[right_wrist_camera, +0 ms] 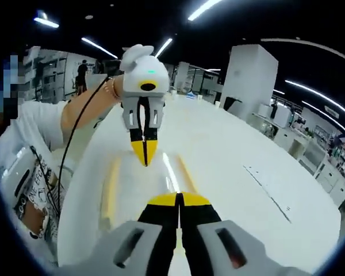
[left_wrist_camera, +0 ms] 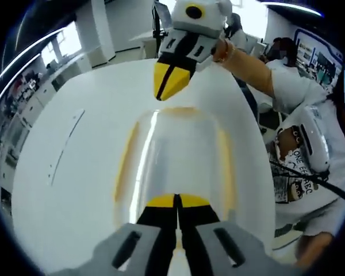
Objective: Snap each plastic latch of the storage box into its locked position after aligning the lid with the box until every specified latch is closed and the lid sits flush.
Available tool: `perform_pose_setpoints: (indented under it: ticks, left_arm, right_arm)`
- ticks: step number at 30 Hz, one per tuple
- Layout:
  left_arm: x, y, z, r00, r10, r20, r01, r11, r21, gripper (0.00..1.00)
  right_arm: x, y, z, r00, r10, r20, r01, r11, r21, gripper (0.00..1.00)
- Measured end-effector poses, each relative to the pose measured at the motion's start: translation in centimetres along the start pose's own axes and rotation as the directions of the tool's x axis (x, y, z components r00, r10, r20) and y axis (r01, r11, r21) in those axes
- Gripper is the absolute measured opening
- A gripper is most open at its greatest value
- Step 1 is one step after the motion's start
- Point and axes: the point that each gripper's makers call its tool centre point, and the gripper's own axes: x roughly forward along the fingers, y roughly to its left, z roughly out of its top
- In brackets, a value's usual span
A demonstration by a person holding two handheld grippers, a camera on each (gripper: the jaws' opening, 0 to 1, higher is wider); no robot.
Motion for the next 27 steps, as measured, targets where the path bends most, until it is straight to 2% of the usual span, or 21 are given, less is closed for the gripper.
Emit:
perform_pose_setpoints:
  ticks: [4,6,9,11,12,14,16,20,23,24,25,26,27]
  left_arm:
    - [-0.2,0.1,-0.3,1.000,0.008,0.016,-0.008,1.000,-0.012,0.00]
    - [-0.3,0.2,-0.5,1.000,0.010,0.023,-0.010,1.000,-0.016,0.00]
    - [-0.5,0.2,-0.8,1.000,0.014,0.025,-0.013,1.000,-0.017,0.00]
    - [-0.7,0.2,-1.1,0.999,0.018,0.027,-0.018,1.000,-0.019,0.00]
    - [-0.8,0.2,-1.2,0.999,0.020,0.029,-0.019,1.000,-0.019,0.00]
    - [-0.9,0.3,-1.3,0.999,0.022,0.041,-0.021,1.000,-0.024,0.00]
    - [-0.9,0.3,-1.4,0.998,0.021,0.057,-0.019,0.999,-0.029,0.00]
    - [-0.8,0.0,-1.5,0.998,0.021,0.065,-0.019,0.999,-0.031,0.00]
    - [-0.8,0.0,-1.6,0.997,0.021,0.080,-0.018,0.999,-0.033,0.00]
    - [-0.8,0.0,-1.6,0.996,0.017,0.090,-0.014,0.999,-0.035,0.00]
    - [-0.8,0.1,-1.6,0.995,0.014,0.100,-0.010,0.999,-0.039,0.00]
    - [-0.8,0.1,-1.6,0.994,0.010,0.110,-0.005,0.999,-0.043,0.00]
    - [-0.8,0.2,-1.6,0.993,0.008,0.120,-0.002,0.999,-0.047,0.00]
  right_arm:
    - [1.9,0.9,0.0,0.991,0.034,-0.131,-0.040,0.998,-0.042,0.00]
    - [2.7,1.3,0.4,0.986,0.047,-0.159,-0.056,0.997,-0.051,0.00]
    - [3.9,2.0,0.3,0.968,0.070,-0.243,-0.091,0.993,-0.077,0.00]
    - [4.3,2.0,0.0,0.952,0.050,-0.301,-0.090,0.989,-0.118,0.00]
    - [4.5,2.0,0.1,0.948,0.047,-0.315,-0.096,0.985,-0.143,0.00]
    - [4.8,2.3,0.0,0.938,0.063,-0.340,-0.113,0.985,-0.130,0.00]
    - [5.2,2.5,-0.7,0.914,0.068,-0.399,-0.135,0.981,-0.141,0.00]
    - [5.5,3.3,-1.5,0.884,0.097,-0.458,-0.177,0.975,-0.136,0.00]
    - [5.7,3.4,-1.6,0.871,0.098,-0.482,-0.186,0.973,-0.138,0.00]
    - [5.6,3.4,-1.7,0.862,0.098,-0.497,-0.188,0.973,-0.134,0.00]
    - [5.6,3.4,-2.1,0.844,0.104,-0.526,-0.196,0.973,-0.123,0.00]
    - [5.7,3.5,-2.0,0.843,0.106,-0.527,-0.193,0.975,-0.113,0.00]
    - [5.7,3.5,-2.1,0.834,0.108,-0.540,-0.199,0.973,-0.113,0.00]
